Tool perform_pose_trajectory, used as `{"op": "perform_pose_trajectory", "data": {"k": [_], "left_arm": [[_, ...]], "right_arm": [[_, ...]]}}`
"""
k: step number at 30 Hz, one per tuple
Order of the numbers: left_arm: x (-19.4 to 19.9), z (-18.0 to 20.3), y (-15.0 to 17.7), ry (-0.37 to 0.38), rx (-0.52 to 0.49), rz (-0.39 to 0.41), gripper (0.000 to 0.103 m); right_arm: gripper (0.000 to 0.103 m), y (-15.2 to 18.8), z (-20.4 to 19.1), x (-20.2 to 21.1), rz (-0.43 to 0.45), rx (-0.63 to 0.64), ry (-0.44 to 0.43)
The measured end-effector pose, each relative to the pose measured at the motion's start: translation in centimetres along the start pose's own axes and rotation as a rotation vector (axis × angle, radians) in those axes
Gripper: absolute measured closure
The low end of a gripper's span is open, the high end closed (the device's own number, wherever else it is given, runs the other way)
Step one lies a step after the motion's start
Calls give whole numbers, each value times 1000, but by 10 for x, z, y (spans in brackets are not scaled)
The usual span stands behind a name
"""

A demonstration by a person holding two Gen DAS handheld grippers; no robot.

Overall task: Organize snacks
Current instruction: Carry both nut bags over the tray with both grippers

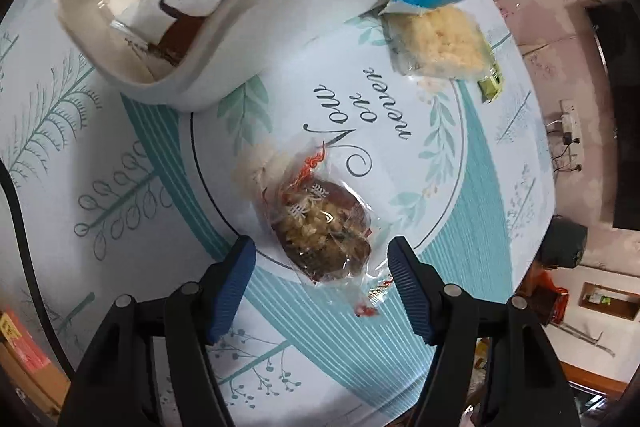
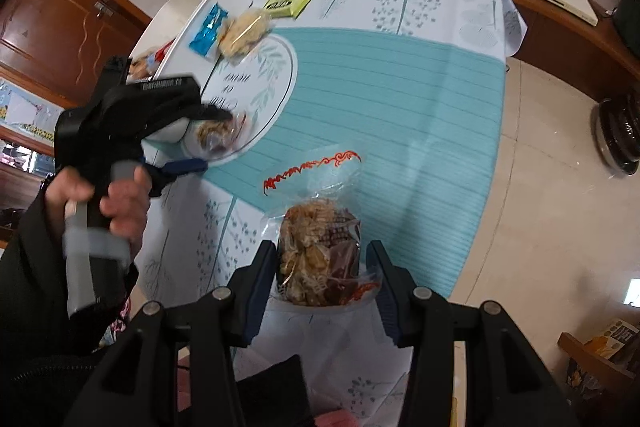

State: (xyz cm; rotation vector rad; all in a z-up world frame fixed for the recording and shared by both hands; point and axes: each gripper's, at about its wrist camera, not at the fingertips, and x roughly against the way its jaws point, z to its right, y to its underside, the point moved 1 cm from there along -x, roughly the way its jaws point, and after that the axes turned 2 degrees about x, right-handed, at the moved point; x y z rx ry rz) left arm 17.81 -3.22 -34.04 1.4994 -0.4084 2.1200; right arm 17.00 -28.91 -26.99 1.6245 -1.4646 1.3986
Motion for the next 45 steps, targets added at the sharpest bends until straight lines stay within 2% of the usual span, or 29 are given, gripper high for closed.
{"op": "perform_pose_trajectory", "data": {"k": [2,6,7,12,16,27,35,45], "left_arm": [[-3,4,0,-16,2,1,36],[-5,13,1,-88,-12,22,51],[-6,14,2,-100,-14,26,52],[-6,13,1,-156,8,35,73],[-6,10,-2,-145,1,10,73],[-3,-13,3,-210,-26,-119,73],[17,-34,7,-245,-125,-181,73],[66,-43,-7,-261,-319,-191,73]], "right_arm": [[56,2,-1,-1,-8,2,-17],[56,5,-4,-5,-22,14,-36],[56,6,-5,-6,-24,16,-40],[56,8,-6,-5,-27,16,-59],[56,8,-5,-3,-13,4,-65],[56,6,-7,2,29,-36,-62],[56,1,-27,0,49,-31,-54],[56,-10,-72,-3,91,-11,-41]]}}
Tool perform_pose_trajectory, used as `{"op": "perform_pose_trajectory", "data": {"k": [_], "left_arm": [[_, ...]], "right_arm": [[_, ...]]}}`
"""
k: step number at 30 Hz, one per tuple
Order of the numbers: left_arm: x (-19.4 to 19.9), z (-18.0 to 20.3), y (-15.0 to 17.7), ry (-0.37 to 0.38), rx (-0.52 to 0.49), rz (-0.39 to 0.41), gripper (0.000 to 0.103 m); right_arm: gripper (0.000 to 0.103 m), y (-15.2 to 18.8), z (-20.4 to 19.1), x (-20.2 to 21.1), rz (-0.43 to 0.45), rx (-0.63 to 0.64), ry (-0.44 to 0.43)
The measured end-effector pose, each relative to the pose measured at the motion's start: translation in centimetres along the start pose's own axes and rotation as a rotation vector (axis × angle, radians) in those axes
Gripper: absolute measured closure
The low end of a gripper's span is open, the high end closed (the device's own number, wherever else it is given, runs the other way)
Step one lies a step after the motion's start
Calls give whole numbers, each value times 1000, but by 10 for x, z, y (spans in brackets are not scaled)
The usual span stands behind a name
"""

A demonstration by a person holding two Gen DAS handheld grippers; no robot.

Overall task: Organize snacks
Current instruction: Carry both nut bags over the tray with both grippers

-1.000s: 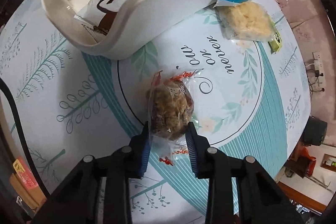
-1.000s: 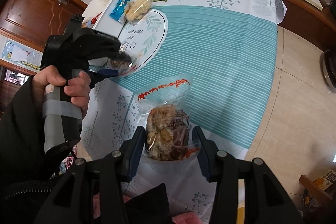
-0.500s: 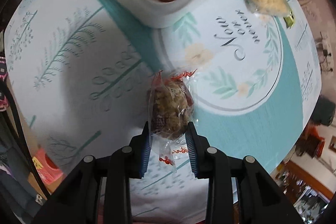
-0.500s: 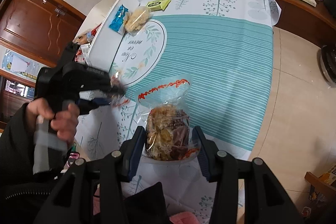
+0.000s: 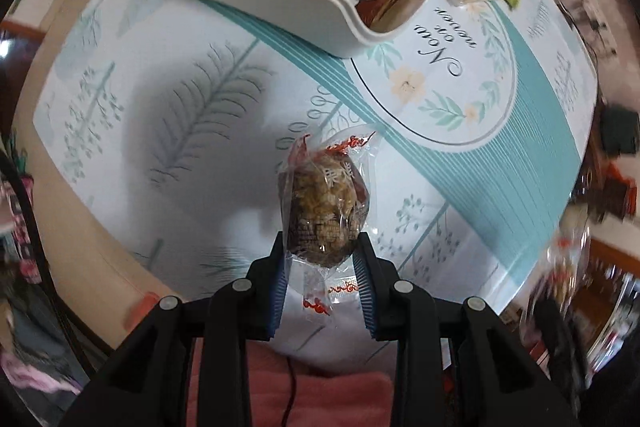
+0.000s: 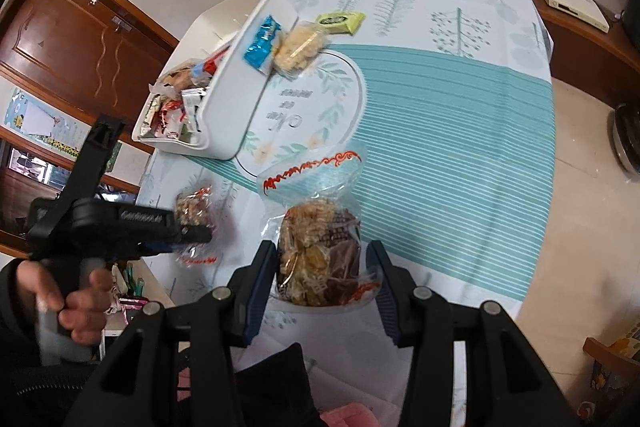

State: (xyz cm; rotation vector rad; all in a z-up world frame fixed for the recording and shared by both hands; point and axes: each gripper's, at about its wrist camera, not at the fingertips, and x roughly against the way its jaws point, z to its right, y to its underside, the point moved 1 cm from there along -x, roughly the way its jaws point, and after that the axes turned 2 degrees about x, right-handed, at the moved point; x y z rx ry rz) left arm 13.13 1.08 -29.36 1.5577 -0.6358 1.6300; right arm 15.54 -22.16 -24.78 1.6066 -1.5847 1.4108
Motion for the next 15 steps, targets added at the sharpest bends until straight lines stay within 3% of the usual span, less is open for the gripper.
{"op": "perform_pose_trajectory", "data": {"k": [4,15], "left_arm": [[28,-6,10,-7,-94,31,73],[101,-27,-23,29,-316,200,73]], "right_arm": [[56,-7,-22,1,30,-5,7],[56,-28,-85,-14,132,-49,-26]]}}
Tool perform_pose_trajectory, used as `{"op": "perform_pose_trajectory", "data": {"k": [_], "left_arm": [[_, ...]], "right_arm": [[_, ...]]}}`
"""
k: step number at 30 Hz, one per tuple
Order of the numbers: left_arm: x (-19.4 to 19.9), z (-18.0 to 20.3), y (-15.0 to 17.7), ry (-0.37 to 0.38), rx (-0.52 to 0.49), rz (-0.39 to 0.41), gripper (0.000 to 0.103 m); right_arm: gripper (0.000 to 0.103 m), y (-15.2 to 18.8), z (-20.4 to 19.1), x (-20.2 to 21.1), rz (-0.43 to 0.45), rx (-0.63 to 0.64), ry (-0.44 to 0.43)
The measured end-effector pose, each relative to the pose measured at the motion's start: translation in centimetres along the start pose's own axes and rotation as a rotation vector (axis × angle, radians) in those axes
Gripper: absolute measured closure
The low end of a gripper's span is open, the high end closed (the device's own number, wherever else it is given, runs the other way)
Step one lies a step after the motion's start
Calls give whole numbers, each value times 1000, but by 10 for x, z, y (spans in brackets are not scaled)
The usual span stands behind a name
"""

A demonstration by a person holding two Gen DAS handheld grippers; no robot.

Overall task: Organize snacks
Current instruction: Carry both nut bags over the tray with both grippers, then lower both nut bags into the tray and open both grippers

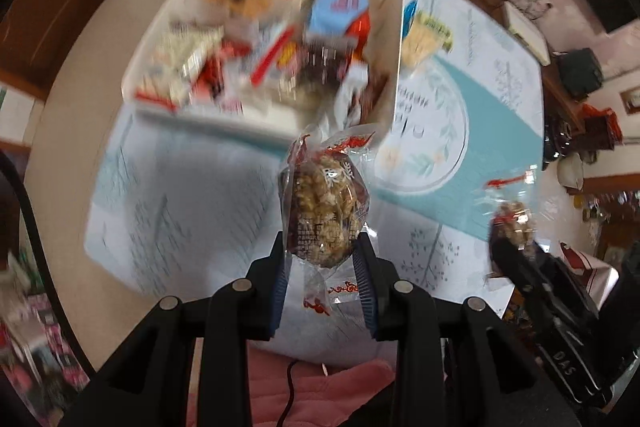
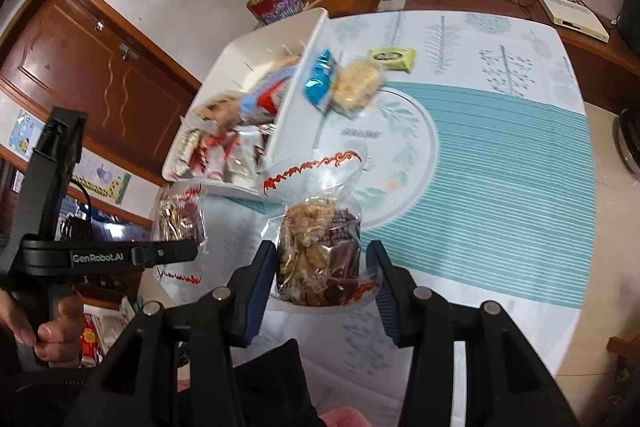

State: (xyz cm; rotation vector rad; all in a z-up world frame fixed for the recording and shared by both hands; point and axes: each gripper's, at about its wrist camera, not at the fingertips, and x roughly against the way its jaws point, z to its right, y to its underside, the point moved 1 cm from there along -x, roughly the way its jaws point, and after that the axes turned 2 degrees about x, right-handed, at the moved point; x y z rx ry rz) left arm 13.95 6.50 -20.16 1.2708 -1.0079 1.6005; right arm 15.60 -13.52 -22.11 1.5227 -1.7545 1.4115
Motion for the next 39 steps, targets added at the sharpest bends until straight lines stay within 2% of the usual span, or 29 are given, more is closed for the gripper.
{"op": "perform_pose_trajectory", "data": {"k": [12,20,25,32,35,39], "left_arm": [[35,-38,-55,98,-219,167,73],[43,-49,-84,156,-320,276,73],[46,-57,-92,161,-351,337,73],[41,-67,-103,152,-348,367,73],[40,-72,-105,155,-333,364,66],[36,-79,-107,179,-323,329,50]], "right_arm": [[56,-9,-60,-40,119,-62,-24],[56,-23,-91,-62,234,-98,-26],[56,-32,-104,-72,283,-93,-21],[55,-41,-114,-82,316,-91,-4],[54,-44,-116,-84,309,-91,11],[54,-45,-123,-82,292,-62,41]]}}
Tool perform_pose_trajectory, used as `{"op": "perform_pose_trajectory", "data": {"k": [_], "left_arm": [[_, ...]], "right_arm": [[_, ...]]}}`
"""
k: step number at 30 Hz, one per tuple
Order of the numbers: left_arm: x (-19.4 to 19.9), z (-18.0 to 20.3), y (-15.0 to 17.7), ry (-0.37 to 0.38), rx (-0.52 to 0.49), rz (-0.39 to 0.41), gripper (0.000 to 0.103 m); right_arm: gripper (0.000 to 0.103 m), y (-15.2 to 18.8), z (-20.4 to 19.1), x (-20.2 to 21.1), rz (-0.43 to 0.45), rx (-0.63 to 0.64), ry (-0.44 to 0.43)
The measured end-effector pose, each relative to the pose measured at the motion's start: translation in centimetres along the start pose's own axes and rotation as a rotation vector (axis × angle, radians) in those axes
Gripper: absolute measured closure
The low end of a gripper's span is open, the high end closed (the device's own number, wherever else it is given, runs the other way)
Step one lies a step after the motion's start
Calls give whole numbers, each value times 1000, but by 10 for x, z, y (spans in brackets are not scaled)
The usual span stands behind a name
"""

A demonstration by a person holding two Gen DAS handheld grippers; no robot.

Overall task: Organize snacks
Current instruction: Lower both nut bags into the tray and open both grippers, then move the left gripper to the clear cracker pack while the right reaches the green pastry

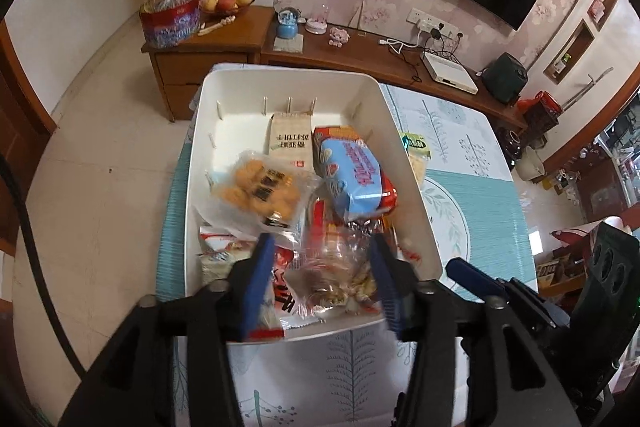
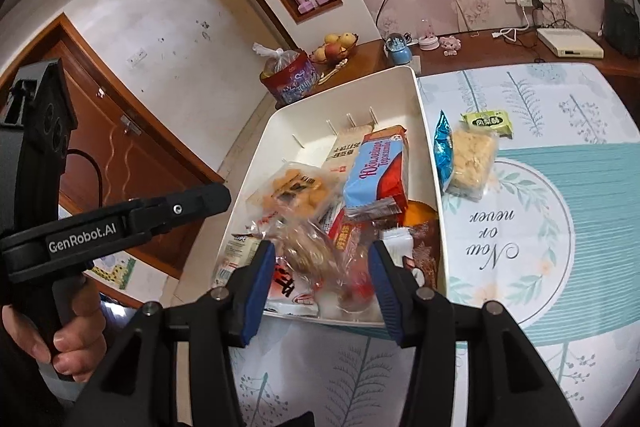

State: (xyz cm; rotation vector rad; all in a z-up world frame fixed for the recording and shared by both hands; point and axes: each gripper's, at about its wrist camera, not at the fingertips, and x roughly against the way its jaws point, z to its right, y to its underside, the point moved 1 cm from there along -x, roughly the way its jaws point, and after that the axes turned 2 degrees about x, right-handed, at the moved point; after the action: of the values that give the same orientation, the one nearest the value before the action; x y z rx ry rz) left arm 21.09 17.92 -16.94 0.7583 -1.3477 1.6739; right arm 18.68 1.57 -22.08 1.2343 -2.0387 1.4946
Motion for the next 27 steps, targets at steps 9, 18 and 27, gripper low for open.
{"op": "perform_pose_trajectory", "data": {"k": [9,18,27], "left_arm": [[-1,-4,-3,35,-1,-49,37],[-5,13,-20,69,-66,-93,32],[0,56,-47,104,-193,-97,23]], "right_arm": [[46,4,-1,14,-63,98,123],[46,-3,17,37,-81,277,294],[46,-26,54,60,-72,453,418]]}}
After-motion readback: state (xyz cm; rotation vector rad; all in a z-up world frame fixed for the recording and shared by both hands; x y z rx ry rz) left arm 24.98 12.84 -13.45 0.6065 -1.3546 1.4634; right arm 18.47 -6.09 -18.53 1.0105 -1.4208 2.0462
